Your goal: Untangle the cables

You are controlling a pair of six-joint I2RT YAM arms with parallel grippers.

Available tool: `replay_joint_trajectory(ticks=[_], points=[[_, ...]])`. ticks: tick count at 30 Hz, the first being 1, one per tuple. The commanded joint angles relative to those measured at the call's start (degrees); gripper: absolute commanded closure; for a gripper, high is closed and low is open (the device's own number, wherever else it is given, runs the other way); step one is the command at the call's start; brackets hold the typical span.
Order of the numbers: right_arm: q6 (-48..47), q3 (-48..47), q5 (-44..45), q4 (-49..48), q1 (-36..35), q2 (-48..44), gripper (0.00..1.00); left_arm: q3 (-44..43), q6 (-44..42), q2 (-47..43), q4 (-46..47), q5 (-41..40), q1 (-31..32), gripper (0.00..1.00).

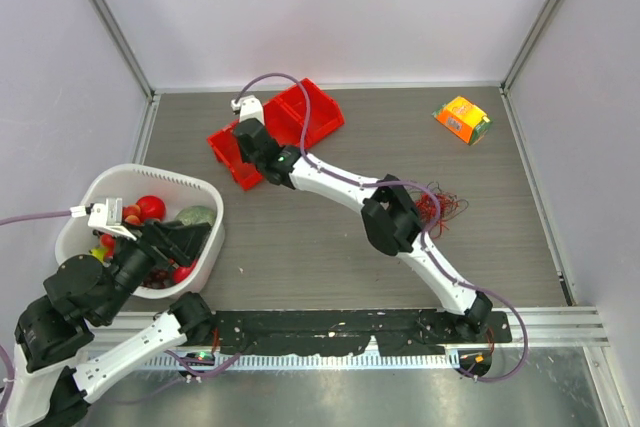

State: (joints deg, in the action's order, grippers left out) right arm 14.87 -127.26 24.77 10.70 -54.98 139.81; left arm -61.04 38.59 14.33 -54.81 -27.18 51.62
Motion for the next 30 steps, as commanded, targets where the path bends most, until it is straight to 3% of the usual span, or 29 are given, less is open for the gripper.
replay_joint_trajectory(ticks=[1,6,9,18,20,24,30], points=[[0.0,-6.4,0.2,-6.6,0.7,5.5,0.99,-1.8,1.1,-0.6,-0.8,1.1,-0.2,0.16],[0.2,-16.3,-1.5,-3.9,1.0,11.8,0.96,-2.6,2.1,-0.4,-1.6,2.1,-0.2,0.18],[0.3,-15.8,-1.9,-1.7,1.0,10.8,0.74,-2.7,2.6,-0.6,-2.0,2.1,-0.2,0.18],[-0.6,-8.9,-3.9,10.2,1.7,-1.6,0.42,0.5,3.0,1.1,0.8,4.7,-0.2,0.17],[-0.5,-4.2,-3.3,12.3,1.8,-6.5,0.36,1.6,3.1,1.6,1.7,5.2,-0.2,0.16],[1.4,8.1,-1.2,17.8,2.7,-18.6,0.34,4.4,3.5,2.4,4.3,6.9,-0.2,0.13],[11.1,47.2,2.0,15.1,11.5,-45.4,0.35,8.9,3.5,5.5,8.7,10.4,-0.1,0.08]])
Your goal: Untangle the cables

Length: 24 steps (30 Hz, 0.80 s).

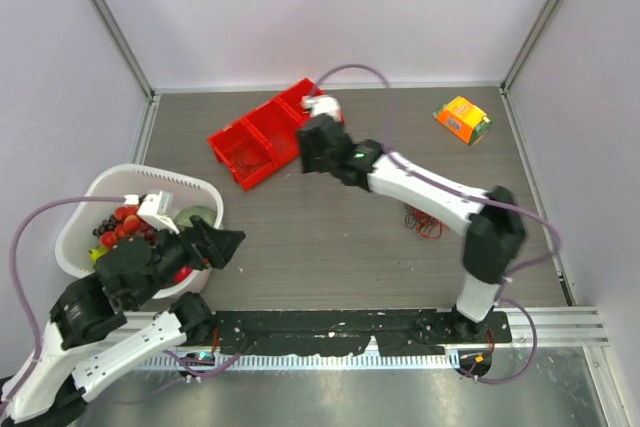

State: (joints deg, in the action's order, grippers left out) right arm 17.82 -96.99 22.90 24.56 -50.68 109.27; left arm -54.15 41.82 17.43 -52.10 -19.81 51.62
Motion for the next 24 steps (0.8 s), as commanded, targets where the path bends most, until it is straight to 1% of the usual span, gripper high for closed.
replay_joint_trajectory(ticks=[1,2,3,4,5,6,7,8,9,10,12,13,14,15,16,17,18,19,20,23,24], points=[[10.8,25.0,4.0,1.1,11.3,-20.6,0.35,2.7,0.0,3.1,6.8,3.5,-0.2,0.08],[11.9,28.4,3.7,1.2,13.6,-23.1,0.36,3.4,-0.2,3.8,7.7,4.1,-0.2,0.07],[13.9,35.0,3.8,1.5,18.3,-28.4,0.36,3.9,-0.2,4.6,8.4,4.4,-0.3,0.07],[14.5,41.0,3.6,1.5,20.5,-30.7,0.36,4.7,-0.3,5.3,9.4,4.9,-0.2,0.07],[15.1,43.4,3.4,1.0,25.0,-34.8,0.36,5.4,-0.4,6.5,10.4,5.6,-0.3,0.06],[15.2,47.6,1.8,0.7,26.9,-36.4,0.37,6.1,-0.5,7.4,11.7,6.4,-0.2,0.06],[15.2,49.4,0.8,-0.2,30.7,-38.1,0.37,6.9,-0.3,8.6,13.4,6.9,-0.2,0.06],[15.0,51.5,-2.0,-0.6,32.8,-38.6,0.38,7.7,-0.1,9.7,15.0,7.9,-0.2,0.06],[14.3,52.5,-3.0,-1.7,35.4,-38.5,0.38,8.5,0.2,11.4,17.1,9.2,-0.2,0.05],[13.7,53.5,-4.9,-2.2,36.9,-38.0,0.39,9.1,0.4,13.2,19.7,11.7,-0.2,0.06],[11.7,53.1,-6.6,-2.8,37.4,-35.3,0.39,9.9,1.2,17.9,22.6,14.8,-0.2,0.06],[10.4,52.9,-7.9,-2.7,37.4,-33.0,0.42,10.0,1.7,19.9,23.7,16.2,-0.2,0.07],[9.8,52.8,-12.6,-3.1,37.2,-32.1,0.44,10.0,2.1,21.3,24.6,17.4,-0.2,0.09],[8.6,52.9,-14.9,-4.2,36.9,-30.8,0.53,10.3,2.5,22.8,25.6,18.0,-0.2,0.11],[8.7,53.1,-17.2,-4.5,34.8,-30.4,0.56,10.8,2.9,23.5,26.7,18.7,-0.2,0.12],[9.3,53.3,-17.2,-4.8,33.3,-30.7,0.59,11.6,3.3,24.0,28.0,18.9,-0.2,0.12],[10.3,53.8,-17.2,-5.0,29.0,-31.6,0.6,12.5,3.8,24.4,29.3,19.2,-0.2,0.14],[10.7,54.1,-17.6,-5.6,26.9,-32.1,0.6,13.6,4.2,24.6,30.8,19.3,-0.2,0.14],[12.2,54.7,-18.0,-5.8,22.2,-32.8,0.6,14.7,4.7,24.8,32.1,19.4,-0.2,0.16],[16.5,56.3,-20.3,-7.9,14.0,-34.3,0.61,16.4,5.3,26.7,34.0,19.2,-0.2,0.21],[18.0,57.3,-21.0,-9.5,10.1,-34.7,0.61,16.6,5.3,27.7,34.3,19.1,-0.2,0.23]])
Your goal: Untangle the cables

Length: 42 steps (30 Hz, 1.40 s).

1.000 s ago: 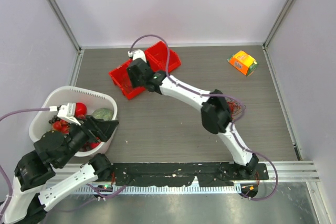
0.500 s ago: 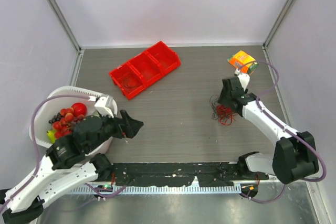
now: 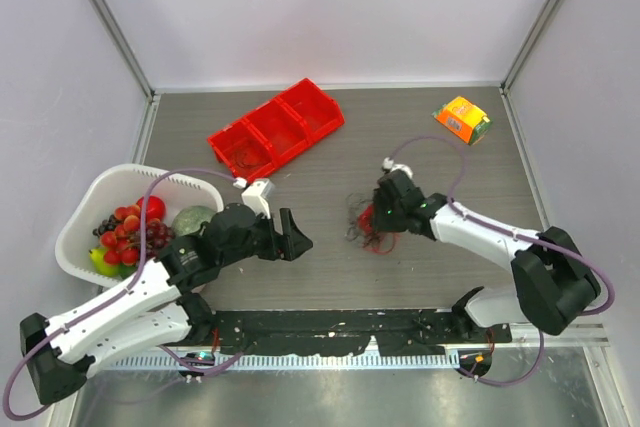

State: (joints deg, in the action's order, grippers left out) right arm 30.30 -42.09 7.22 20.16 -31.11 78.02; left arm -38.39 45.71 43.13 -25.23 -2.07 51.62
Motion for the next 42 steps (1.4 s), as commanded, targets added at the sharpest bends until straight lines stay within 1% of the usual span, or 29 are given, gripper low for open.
replay_joint_trajectory(ticks=[1,3,5,8,10,12,16,19,21,23,24,25,26,27,30,33,35,38,40,42], points=[[6.1,2.8,-6.2,-5.7,-11.1,-3.6,0.61,1.0,1.4,3.3,7.9,1.1,-0.2,0.23],[7.8,3.8,-5.4,-6.7,-16.2,-3.7,0.61,1.1,1.0,5.4,8.4,0.4,-0.2,0.23],[8.5,4.6,-5.8,-8.0,-17.7,-3.7,0.6,1.0,0.1,8.4,9.1,-0.4,-0.2,0.23],[8.7,5.3,-6.3,-9.4,-18.1,-4.0,0.56,0.0,-2.0,13.6,8.5,-2.1,-0.2,0.24],[8.5,5.7,-6.3,-9.9,-18.4,-4.5,0.53,-0.5,-2.9,17.3,8.1,-2.8,-0.2,0.27],[8.3,5.8,-6.2,-9.5,-18.4,-5.1,0.53,-0.9,-3.4,20.6,8.1,-2.8,-0.2,0.34],[7.3,5.6,-5.2,-8.0,-18.4,-6.2,0.53,0.6,-3.8,24.4,11.6,-5.2,-0.2,0.34],[6.8,5.6,-5.5,-7.9,-18.4,-7.3,0.52,-1.8,-6.6,28.6,11.9,-7.7,-0.3,0.36],[6.4,5.6,-5.9,-7.9,-18.5,-7.7,0.49,-3.3,-8.7,32.3,12.5,-8.6,-0.3,0.39],[6.2,5.1,-5.0,-6.5,-18.9,-8.3,0.45,-4.8,-9.8,35.5,12.8,-9.4,-0.3,0.47],[6.0,4.7,-3.6,-5.8,-19.4,-8.7,0.41,-5.7,-10.4,37.1,12.1,-9.1,-0.3,0.57],[5.6,3.7,-2.5,-4.2,-19.7,-9.4,0.36,-6.5,-10.6,38.2,11.4,-9.1,-0.3,0.71],[5.3,2.6,-0.5,-3.5,-20.6,-9.8,0.34,-7.2,-10.9,38.7,10.4,-9.1,-0.3,0.89],[4.8,2.3,0.8,-2.9,-21.1,-10.6,0.32,-7.7,-10.9,38.4,9.2,-9.2,-0.3,1.0],[4.9,1.9,2.4,-5.2,-23.4,-10.2,0.29,-6.9,-11.0,33.9,8.6,-8.0,-0.3,1.0],[5.6,1.9,3.2,-10.0,-24.7,-6.5,0.29,-6.1,-10.5,27.3,9.2,-3.0,-0.2,1.0],[5.8,0.7,5.9,-11.0,-26.1,-3.1,0.29,-7.0,-9.9,24.0,8.4,0.6,-0.3,1.0],[8.3,-1.8,10.7,-9.6,-26.4,3.1,0.29,-9.9,-10.6,18.8,5.8,6.6,-0.3,1.0],[9.3,-3.1,14.7,-7.1,-26.3,6.0,0.29,-12.8,-12.0,15.2,2.7,8.2,-0.3,1.0],[10.1,-3.4,18.3,-5.1,-26.2,7.4,0.29,-16.2,-13.7,11.4,-0.3,8.0,-0.3,1.0]])
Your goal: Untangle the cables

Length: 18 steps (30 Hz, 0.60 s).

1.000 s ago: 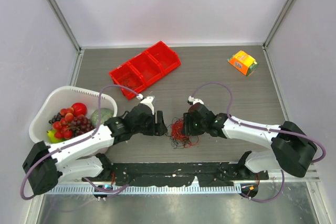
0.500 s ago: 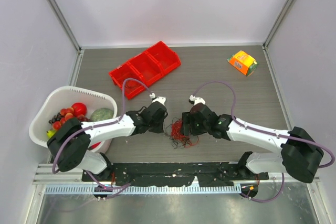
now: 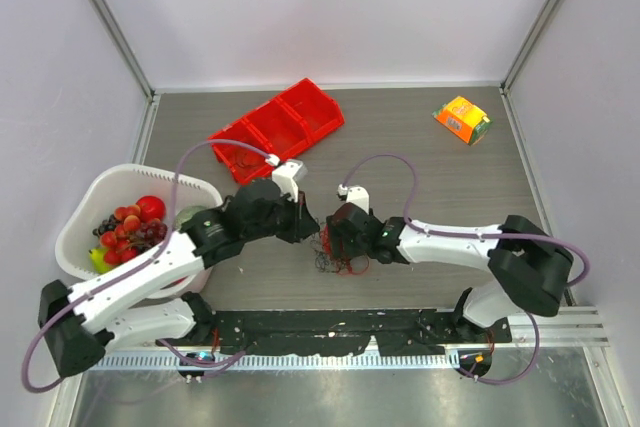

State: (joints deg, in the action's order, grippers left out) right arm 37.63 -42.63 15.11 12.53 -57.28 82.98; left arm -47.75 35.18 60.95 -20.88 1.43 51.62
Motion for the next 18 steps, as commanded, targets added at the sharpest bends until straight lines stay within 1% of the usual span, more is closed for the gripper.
replay_joint_trajectory(ticks=[1,4,8,9,10,11,13,15,18], points=[[3.4,-2.2,11.5,2.9,0.3,2.6,0.29,-8.4,-4.1,-8.5,-6.0,3.8,-0.2,1.0],[4.0,0.1,11.9,3.3,3.7,2.1,0.29,-14.4,-6.7,-13.9,-8.9,1.8,-0.3,1.0],[4.9,3.9,11.8,4.6,11.8,1.2,0.29,-24.6,-8.4,-18.4,-11.5,-0.9,-0.2,1.0],[5.0,4.7,12.0,5.0,14.7,0.8,0.29,-27.0,-8.7,-18.6,-12.5,-3.9,-0.3,1.0],[5.0,5.0,12.3,5.9,17.3,0.4,0.29,-30.1,-9.1,-18.3,-14.1,-5.4,-0.3,1.0],[4.7,5.5,12.9,6.4,18.3,-0.3,0.28,-33.3,-9.5,-18.1,-15.5,-7.6,-0.3,1.0],[3.7,5.8,14.5,7.9,21.4,-1.6,0.28,-38.3,-10.8,-17.4,-18.1,-9.7,-0.3,1.0],[2.6,6.2,15.6,8.5,24.1,-3.1,0.27,-40.8,-11.9,-17.0,-18.7,-10.8,-0.3,1.0],[1.8,6.1,14.2,9.0,28.6,-5.1,0.27,-41.8,-11.8,-15.8,-18.9,-10.7,-0.3,1.0]])
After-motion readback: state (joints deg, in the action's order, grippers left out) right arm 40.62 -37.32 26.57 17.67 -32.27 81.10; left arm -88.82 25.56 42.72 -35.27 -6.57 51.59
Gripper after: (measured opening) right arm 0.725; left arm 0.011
